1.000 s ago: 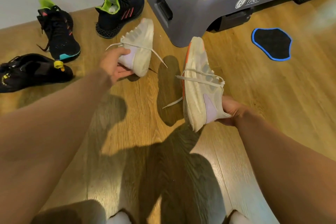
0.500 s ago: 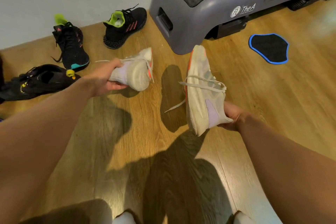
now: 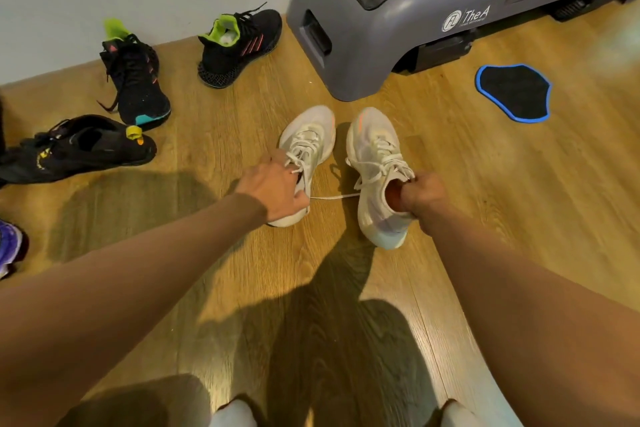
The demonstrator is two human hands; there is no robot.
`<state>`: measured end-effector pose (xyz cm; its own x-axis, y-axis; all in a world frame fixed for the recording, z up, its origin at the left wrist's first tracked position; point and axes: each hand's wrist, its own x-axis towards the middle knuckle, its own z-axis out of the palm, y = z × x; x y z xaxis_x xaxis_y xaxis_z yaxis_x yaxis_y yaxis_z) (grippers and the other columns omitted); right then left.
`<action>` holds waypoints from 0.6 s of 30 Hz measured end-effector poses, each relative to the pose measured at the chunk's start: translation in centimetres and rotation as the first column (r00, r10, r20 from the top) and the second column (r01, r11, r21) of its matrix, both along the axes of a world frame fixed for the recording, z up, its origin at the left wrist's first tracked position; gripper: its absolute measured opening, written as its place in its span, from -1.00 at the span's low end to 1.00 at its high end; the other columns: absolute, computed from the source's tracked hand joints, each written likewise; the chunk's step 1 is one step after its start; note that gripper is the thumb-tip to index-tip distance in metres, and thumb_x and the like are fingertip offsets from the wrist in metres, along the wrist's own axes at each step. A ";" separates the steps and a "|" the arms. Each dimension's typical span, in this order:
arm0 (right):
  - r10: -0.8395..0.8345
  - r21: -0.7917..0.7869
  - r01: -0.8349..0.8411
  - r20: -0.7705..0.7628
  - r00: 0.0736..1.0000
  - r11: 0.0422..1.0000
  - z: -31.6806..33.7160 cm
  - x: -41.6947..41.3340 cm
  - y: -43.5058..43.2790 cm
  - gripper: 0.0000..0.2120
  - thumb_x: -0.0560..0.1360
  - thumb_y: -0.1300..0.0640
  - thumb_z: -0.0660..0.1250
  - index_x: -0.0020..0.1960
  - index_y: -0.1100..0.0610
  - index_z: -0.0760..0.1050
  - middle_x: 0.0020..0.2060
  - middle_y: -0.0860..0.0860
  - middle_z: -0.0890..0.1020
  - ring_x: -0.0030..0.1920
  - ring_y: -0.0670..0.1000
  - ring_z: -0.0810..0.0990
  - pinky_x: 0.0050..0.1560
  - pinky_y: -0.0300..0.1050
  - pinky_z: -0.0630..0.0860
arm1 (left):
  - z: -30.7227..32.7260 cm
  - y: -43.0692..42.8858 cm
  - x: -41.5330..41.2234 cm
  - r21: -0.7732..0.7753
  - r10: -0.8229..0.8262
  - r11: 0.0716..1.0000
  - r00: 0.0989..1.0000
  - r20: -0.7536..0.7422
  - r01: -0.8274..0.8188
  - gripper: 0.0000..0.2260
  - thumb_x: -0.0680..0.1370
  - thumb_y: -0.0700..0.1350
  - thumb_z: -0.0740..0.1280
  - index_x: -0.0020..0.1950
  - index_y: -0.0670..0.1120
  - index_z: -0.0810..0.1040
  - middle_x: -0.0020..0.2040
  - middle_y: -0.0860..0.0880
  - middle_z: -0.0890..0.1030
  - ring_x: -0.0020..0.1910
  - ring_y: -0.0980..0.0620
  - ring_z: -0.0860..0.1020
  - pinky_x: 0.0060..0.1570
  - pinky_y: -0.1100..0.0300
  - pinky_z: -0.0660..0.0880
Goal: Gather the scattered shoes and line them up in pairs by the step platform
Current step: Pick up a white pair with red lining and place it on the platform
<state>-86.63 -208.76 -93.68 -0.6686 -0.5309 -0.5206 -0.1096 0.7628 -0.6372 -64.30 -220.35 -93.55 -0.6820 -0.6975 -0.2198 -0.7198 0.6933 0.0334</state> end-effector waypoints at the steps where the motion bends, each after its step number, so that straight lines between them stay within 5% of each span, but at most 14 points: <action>1: 0.053 0.032 -0.052 -0.039 0.998 0.998 -0.1 0.3 -0.1 -0.79 0.51 0.31 0.20 0.02 0.19 0.58 -0.17 0.09 0.58 -0.11 0.11 0.57 -0.18 -0.09 0.42 | -0.1 0.2 -0.1 0.017 0.027 1.000 0.998 -0.050 -0.026 -0.62 0.56 0.13 0.09 0.08 -0.13 0.48 0.08 -0.19 0.45 -0.06 -0.16 0.48 -0.14 0.04 0.44; 3: 0.115 0.088 -0.107 -0.084 0.990 0.990 -0.4 1.1 -0.3 -0.78 0.50 0.28 0.20 0.04 0.17 0.58 -0.14 0.11 0.58 -0.09 0.12 0.56 -0.17 -0.09 0.41 | -0.1 -0.1 -0.4 0.162 0.188 0.974 0.960 -0.208 -0.155 -0.70 0.58 0.10 0.06 -0.09 -0.10 0.42 -0.05 -0.15 0.49 -0.14 -0.16 0.51 -0.22 0.07 0.41; 5: 0.129 0.119 -0.115 -0.109 0.986 0.986 -0.6 1.9 -0.7 -0.77 0.51 0.25 0.19 0.08 0.17 0.57 -0.09 0.13 0.60 -0.06 0.14 0.57 -0.17 -0.09 0.43 | -0.5 -0.7 -0.7 0.371 0.427 0.875 0.856 -0.291 -0.311 -0.79 0.58 0.07 0.14 -0.06 -0.06 0.36 -0.13 -0.11 0.52 -0.20 -0.15 0.57 -0.28 0.04 0.50; 10: 0.164 0.182 -0.133 -0.167 0.972 0.974 -1.1 3.8 -2.7 -0.74 0.54 0.19 0.20 0.21 0.21 0.48 0.09 0.19 0.59 0.09 0.20 0.56 -0.05 -0.02 0.49 | -1.3 -1.3 -1.7 0.631 0.659 0.605 0.750 -0.053 -0.486 -0.51 0.54 -0.06 0.33 0.42 -0.08 0.25 0.23 -0.13 0.48 -0.05 -0.16 0.62 -0.31 -0.04 0.65; 15: 0.209 0.205 -0.170 -0.190 0.959 0.964 -0.6 5.2 -4.0 -0.72 0.53 0.19 0.23 0.23 0.19 0.45 0.14 0.16 0.56 0.10 0.17 0.54 -0.12 -0.07 0.40 | -1.6 -1.7 -3.0 0.572 0.605 0.660 0.796 -0.022 -0.487 -0.72 0.59 -0.05 0.25 0.26 -0.14 0.43 0.10 -0.17 0.58 -0.16 -0.17 0.64 -0.20 -0.06 0.65; 18: 0.215 0.211 -0.181 -0.148 0.965 0.961 1.8 5.2 -3.5 -0.74 0.52 0.15 0.25 0.19 0.19 0.45 0.04 0.12 0.57 -0.03 0.12 0.53 -0.22 -0.09 0.36 | 1.1 -0.9 -4.1 0.526 0.577 0.693 0.817 0.005 -0.493 -0.71 0.60 -0.07 0.24 0.28 -0.17 0.43 0.15 -0.19 0.57 -0.01 -0.20 0.61 -0.04 -0.06 0.62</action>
